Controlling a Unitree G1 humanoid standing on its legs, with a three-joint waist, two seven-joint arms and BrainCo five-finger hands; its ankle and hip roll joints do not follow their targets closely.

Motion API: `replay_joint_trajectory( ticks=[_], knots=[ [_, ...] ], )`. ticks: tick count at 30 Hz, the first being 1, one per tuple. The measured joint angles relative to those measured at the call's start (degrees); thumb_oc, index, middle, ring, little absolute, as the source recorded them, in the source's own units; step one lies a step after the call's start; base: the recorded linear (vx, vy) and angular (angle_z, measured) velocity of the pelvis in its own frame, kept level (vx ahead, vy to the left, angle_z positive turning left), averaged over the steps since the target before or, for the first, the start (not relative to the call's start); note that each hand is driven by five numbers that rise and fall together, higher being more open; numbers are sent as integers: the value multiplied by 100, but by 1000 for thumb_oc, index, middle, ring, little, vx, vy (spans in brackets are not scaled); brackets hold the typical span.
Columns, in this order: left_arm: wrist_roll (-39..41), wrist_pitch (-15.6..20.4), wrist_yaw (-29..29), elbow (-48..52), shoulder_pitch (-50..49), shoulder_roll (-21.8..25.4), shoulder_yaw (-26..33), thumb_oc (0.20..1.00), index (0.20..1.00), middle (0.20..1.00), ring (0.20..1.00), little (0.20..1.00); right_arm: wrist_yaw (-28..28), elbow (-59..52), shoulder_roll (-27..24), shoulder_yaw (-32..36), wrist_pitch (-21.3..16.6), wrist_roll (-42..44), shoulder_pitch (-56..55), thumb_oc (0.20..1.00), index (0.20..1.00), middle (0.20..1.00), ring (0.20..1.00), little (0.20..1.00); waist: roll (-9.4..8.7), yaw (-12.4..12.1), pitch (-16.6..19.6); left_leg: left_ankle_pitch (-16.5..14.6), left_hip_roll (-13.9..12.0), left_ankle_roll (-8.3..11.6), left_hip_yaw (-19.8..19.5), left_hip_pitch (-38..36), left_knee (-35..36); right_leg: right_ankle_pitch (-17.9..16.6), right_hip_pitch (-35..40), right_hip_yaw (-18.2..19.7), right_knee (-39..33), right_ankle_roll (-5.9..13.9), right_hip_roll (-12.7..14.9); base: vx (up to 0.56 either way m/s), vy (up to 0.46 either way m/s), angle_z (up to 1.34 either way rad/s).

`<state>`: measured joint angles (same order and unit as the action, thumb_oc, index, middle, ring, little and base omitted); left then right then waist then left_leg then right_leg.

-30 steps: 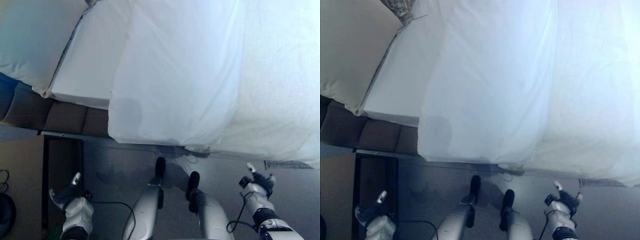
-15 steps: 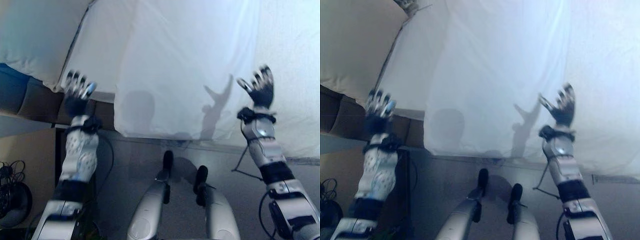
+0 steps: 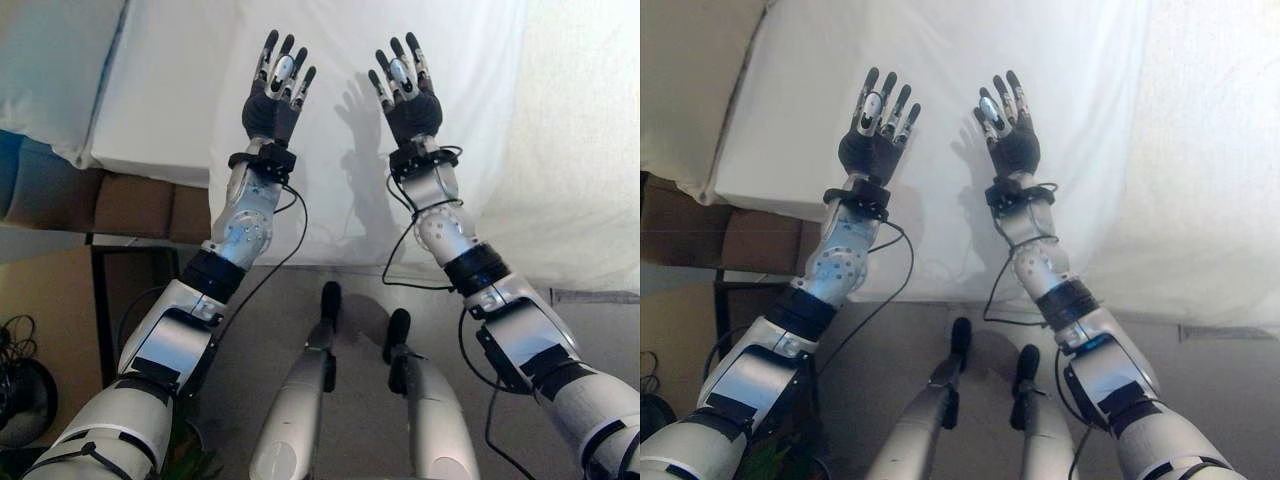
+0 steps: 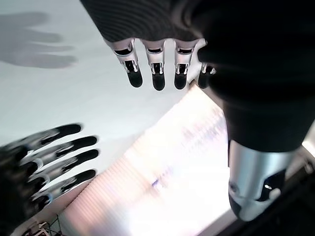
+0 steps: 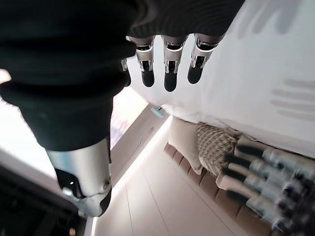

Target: Make the bed

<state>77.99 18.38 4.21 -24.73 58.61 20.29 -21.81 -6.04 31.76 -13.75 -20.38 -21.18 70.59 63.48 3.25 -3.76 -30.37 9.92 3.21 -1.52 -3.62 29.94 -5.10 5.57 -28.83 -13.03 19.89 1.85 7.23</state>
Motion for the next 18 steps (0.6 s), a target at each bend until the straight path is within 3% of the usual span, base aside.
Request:
replay_joint_trajectory(
  ticks=[8, 18],
  knots=[
    [441, 107, 370, -1334, 745, -176, 119, 1000, 1000, 1000, 1000, 1000, -470, 1488, 430, 56, -105, 733, 837, 1000, 1000, 1000, 1000, 1000, -215, -14, -10, -20, 5, 24, -40, 957, -450, -15, -897, 94, 365, -22, 0, 27, 7, 2],
    [76, 95, 1155, -2435, 996, -224, 555, 1000, 1000, 1000, 1000, 1000, -1541, 2464, 477, 213, -85, 614, 1091, 1000, 1000, 1000, 1000, 1000, -306, -2, -10, 32, 13, 61, -82, 2025, -655, -114, -1947, 105, 589, -47, 9, 7, 5, 0]
  ],
)
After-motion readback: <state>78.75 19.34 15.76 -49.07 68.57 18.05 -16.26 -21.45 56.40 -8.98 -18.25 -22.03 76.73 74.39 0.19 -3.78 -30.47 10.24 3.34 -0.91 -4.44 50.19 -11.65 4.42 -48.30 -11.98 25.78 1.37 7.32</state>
